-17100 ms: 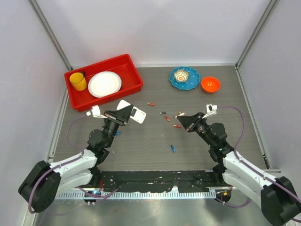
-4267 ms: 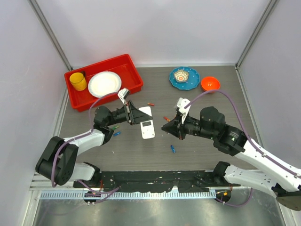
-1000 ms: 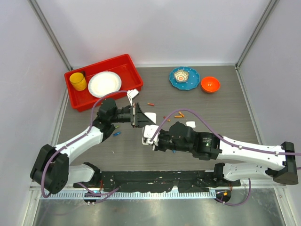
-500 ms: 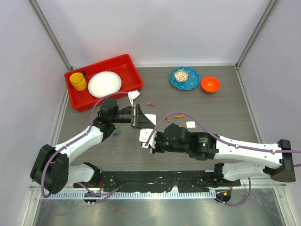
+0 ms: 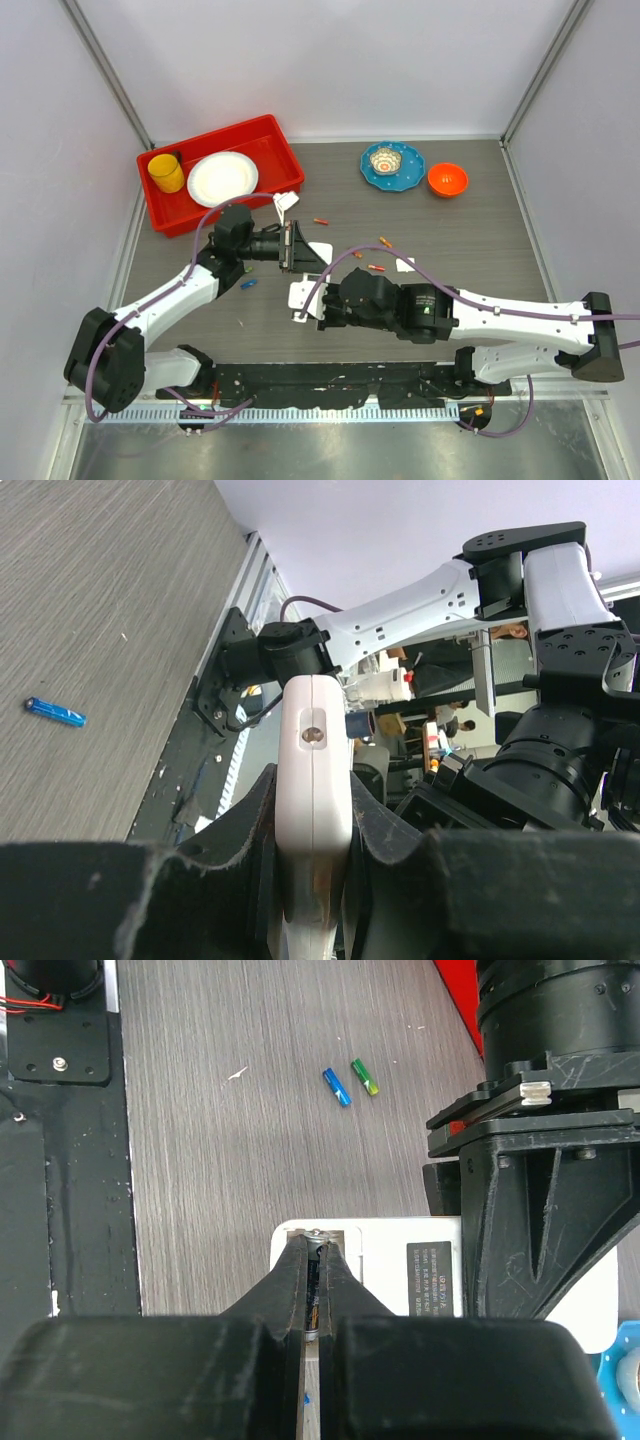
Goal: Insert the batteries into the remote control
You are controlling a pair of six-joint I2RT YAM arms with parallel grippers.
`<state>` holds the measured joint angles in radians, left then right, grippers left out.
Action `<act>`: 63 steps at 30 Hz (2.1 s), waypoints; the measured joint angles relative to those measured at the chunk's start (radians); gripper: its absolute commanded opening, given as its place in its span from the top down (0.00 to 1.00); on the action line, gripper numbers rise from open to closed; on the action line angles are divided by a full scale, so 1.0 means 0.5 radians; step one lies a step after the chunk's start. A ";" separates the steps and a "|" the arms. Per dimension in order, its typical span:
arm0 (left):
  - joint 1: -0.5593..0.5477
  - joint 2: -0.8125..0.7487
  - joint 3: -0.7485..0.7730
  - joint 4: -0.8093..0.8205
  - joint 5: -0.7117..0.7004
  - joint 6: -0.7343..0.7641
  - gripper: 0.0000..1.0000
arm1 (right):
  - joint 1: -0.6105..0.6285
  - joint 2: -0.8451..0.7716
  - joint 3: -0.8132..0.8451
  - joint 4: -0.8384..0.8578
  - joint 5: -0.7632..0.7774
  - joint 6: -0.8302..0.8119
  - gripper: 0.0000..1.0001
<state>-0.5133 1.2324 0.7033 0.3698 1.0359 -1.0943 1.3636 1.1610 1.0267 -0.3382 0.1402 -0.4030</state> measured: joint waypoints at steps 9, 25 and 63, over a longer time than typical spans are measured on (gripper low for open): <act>0.000 0.000 0.004 -0.018 -0.008 0.008 1.00 | 0.029 0.010 0.005 -0.011 0.057 -0.034 0.99; 0.002 -0.002 0.004 0.015 -0.011 0.005 1.00 | 0.057 0.022 0.015 -0.006 0.151 -0.016 0.83; 0.014 -0.011 0.002 0.045 -0.013 -0.011 1.00 | 0.060 -0.041 0.009 -0.022 0.217 0.034 0.67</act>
<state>-0.5060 1.2270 0.7044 0.3923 1.0294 -1.0996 1.3933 1.1404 1.0313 -0.3492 0.2489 -0.3859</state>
